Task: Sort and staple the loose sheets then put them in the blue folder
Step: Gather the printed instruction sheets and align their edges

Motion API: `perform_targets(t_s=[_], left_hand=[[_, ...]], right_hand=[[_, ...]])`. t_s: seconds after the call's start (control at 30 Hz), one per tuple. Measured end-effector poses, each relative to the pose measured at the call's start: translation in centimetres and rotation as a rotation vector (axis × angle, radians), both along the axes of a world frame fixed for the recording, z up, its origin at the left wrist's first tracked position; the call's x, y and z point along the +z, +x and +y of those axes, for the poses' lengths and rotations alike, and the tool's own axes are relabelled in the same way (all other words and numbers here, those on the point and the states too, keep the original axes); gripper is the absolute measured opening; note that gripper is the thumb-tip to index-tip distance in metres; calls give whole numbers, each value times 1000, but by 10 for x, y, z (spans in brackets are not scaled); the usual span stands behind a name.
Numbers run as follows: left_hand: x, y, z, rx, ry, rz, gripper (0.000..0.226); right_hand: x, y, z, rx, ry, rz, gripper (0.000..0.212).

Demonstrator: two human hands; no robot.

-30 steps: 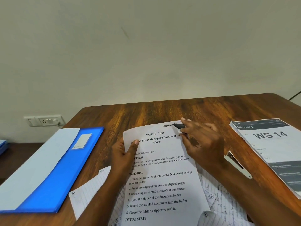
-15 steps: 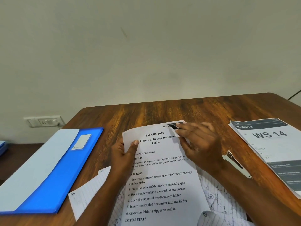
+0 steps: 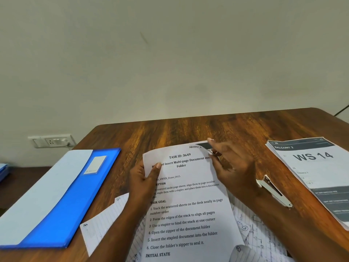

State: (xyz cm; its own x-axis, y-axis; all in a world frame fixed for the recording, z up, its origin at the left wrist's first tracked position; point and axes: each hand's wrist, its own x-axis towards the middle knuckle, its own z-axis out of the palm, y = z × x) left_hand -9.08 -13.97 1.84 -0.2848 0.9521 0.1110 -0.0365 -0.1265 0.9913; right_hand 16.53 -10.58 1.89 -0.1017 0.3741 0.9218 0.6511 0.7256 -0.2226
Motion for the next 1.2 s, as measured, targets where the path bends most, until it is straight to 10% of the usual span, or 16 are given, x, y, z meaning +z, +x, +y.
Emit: perform_targets(t_s=[0.3,1.2], left_hand=[[4,2,-2,-17,-1,10,16],[11,5,-8,-15,14,7,9]], right_hand=[[1,5,2,44,-143,187,16],[4,3,-4,-27,-70,85,13]])
